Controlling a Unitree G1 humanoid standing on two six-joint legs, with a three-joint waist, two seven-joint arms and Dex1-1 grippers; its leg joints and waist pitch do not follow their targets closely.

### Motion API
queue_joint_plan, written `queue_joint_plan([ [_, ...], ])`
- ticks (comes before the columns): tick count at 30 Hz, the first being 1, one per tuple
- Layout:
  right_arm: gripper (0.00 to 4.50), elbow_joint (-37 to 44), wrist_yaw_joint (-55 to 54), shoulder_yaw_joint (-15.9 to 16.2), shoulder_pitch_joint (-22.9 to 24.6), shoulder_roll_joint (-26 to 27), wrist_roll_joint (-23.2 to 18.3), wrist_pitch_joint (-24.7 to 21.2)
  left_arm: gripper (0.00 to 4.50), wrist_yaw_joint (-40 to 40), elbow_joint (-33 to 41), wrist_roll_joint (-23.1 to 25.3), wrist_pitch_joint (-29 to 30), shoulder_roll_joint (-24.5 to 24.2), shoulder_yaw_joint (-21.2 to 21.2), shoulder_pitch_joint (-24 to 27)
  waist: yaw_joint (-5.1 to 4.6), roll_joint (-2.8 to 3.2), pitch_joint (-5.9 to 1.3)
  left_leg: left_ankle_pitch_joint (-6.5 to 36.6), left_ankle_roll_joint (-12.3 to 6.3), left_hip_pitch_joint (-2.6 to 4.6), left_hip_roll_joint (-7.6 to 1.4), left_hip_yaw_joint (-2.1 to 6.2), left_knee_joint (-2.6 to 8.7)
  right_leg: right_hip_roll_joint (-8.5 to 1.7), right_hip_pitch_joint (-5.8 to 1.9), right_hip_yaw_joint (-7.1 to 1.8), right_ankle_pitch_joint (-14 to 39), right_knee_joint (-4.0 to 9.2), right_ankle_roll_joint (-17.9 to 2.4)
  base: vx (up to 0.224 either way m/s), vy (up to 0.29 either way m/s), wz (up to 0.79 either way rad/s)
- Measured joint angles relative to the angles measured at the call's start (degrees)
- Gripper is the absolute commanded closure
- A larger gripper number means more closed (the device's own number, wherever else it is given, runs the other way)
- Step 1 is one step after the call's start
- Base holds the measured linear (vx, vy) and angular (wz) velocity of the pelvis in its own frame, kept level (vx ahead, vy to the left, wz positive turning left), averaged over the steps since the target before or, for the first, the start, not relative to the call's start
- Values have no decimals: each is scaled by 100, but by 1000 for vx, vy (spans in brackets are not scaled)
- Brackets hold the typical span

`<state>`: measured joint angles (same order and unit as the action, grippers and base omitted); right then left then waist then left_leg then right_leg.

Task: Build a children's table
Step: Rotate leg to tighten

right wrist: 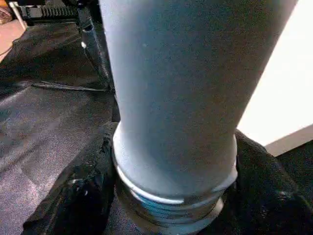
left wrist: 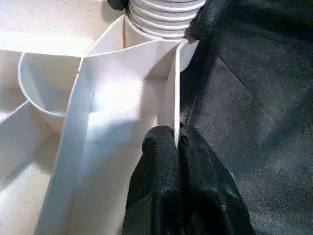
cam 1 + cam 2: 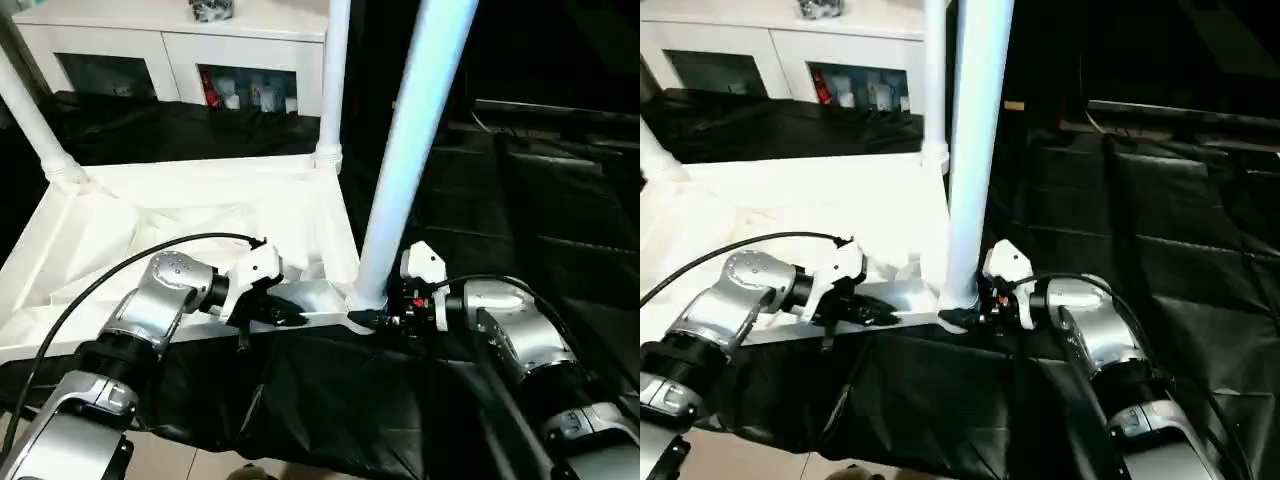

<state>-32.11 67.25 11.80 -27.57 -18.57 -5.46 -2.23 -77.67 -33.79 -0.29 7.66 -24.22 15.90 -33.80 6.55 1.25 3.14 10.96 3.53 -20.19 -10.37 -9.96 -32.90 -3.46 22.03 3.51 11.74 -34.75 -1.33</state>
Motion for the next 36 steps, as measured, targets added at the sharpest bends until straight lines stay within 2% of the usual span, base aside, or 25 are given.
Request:
queue_joint_plan([
  [7, 173, 191, -53, -35, 111, 6, -88, -194, 450, -15, -86, -6, -28, 36, -21, -8, 7, 48, -14, 0, 0, 1, 0, 0, 0, -1, -2, 1, 1, 0, 0, 0, 0, 0],
  [9, 173, 194, -272, -150, 158, 101, -77, -223, 450, 133, -91, -3, -5, 74, -46, -7, 5, 56, -12, 0, 0, 1, -1, 0, 0, -1, -3, 3, 1, -1, 0, 0, 0, 0],
  [13, 173, -103, -1306, -424, 87, 488, 38, -145, 450, 786, -150, 46, 104, 278, -202, -8, -55, 73, -5, -3, 5, 9, -1, 0, -1, -3, -4, 3, -3, -9, -4, 0, 0, 0],
  [17, 173, -724, -3003, -776, -234, 1077, 165, -39, 450, 1773, -243, 284, 276, 706, -311, -133, -179, 74, -4, -6, 11, 15, -1, 1, -1, -3, -4, 3, 4, -8, 12, 0, 0, 0],
  [24, 173, -1339, -4650, -1057, -532, 1584, 364, 376, 450, 2769, -172, 498, 543, 1226, -313, -188, -185, 75, -9, -7, 11, 12, -1, 1, -1, -3, -4, 3, -7, -9, -6, 0, 0, 0],
  [25, 173, -1398, -4685, -1128, -549, 1609, 361, 439, 450, 2824, -140, 521, 578, 1274, -312, -187, -176, 75, -9, -7, 11, 11, -1, 1, -1, -3, -4, 3, -5, -8, -3, 0, 0, 0],
  [26, 138, -1439, -4656, -1169, -571, 1609, 345, 472, 450, 2844, -116, 530, 595, 1292, -312, -187, -173, 75, -9, -7, 11, 8, -1, 1, -1, -3, -4, 3, -5, -4, -2, 0, 0, 0],
  [28, 103, -1467, -4543, -1256, -580, 1608, 267, 488, 450, 2845, -90, 545, 599, 1299, -304, -184, -169, 75, -9, -7, 11, 6, -1, 1, -1, -3, -4, 3, -4, -1, -1, 0, 0, 0],
  [31, 92, -1482, -4286, -1370, -581, 1604, 48, 484, 450, 2801, -77, 547, 584, 1297, -299, -179, -166, 77, -8, -6, 10, 2, -1, 0, -1, -3, -3, 3, -4, 7, -1, 0, 0, 0],
  [33, 67, -1483, -4099, -1362, -582, 1547, 41, 492, 450, 2727, -44, 544, 569, 1271, -299, -162, -165, 77, -8, -6, 9, -3, -1, 0, 0, -3, 0, 3, -4, 8, -1, 0, 0, 0],
  [36, 67, -1460, -3326, -1244, -561, 1303, -8, 503, 450, 2349, 61, 423, 494, 1090, -260, -78, -165, 77, -8, -4, 7, -12, -2, 0, 4, -3, 5, 9, 0, 12, 2, 0, 0, 0],
])
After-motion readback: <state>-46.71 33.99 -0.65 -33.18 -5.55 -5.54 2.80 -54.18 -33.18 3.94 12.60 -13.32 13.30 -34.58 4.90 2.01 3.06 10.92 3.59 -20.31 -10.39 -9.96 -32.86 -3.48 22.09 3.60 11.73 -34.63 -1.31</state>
